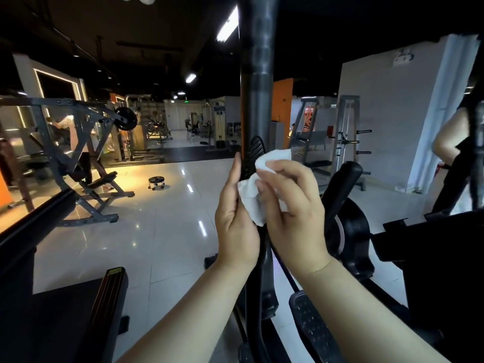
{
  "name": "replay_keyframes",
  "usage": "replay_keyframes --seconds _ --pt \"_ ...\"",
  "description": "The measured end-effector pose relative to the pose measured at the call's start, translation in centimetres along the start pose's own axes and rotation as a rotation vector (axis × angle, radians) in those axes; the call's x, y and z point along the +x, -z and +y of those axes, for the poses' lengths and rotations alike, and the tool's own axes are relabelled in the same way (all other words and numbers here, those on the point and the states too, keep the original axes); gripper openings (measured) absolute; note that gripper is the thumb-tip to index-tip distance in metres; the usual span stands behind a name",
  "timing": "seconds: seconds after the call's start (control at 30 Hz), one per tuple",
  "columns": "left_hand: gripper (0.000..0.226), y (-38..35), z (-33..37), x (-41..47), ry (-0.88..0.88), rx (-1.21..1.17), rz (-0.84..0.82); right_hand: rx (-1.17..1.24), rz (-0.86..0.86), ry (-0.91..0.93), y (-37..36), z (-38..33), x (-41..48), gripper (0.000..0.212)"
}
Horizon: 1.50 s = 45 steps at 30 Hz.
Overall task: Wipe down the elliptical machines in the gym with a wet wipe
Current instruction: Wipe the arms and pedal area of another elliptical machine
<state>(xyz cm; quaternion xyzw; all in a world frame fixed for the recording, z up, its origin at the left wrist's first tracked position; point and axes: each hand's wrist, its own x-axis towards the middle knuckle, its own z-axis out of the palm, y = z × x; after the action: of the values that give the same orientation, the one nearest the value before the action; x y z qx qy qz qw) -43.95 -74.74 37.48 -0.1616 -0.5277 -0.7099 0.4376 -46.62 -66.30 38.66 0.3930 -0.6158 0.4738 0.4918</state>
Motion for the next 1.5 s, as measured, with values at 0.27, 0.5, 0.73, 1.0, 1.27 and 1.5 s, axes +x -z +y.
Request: replay_keyframes --seconds 0.27,0.5,0.73,1.0,1.27,1.5 --pt "0.050 -1.3 2.5 2.0 -0.025 0.112 0.059 0.030 0.072 -0.032 -0.4 -1.3 3.3 0.021" --pt "0.047 -0.7 0.2 2.2 -0.035 0.110 0.035 0.052 0.113 -0.053 -0.1 -1.2 4.5 0.012" --pt "0.044 -0.9 -0.1 2.2 -0.079 0.110 0.049 0.035 0.088 -0.059 -0.2 -0.8 5.1 0.012" --pt "0.035 -0.8 -0.6 2.0 -0.053 0.095 0.083 0.037 0.024 -0.028 -1.0 -1.7 4.6 0.012" --pt "0.034 -1.2 0.1 2.0 -0.067 0.074 0.059 0.312 0.183 -0.329 -1.6 -2.1 4.3 0.011" --pt "0.033 -0.6 -0.6 1.9 -0.136 0.197 0.092 0.224 0.156 -0.249 -1.5 -2.0 4.4 0.008"
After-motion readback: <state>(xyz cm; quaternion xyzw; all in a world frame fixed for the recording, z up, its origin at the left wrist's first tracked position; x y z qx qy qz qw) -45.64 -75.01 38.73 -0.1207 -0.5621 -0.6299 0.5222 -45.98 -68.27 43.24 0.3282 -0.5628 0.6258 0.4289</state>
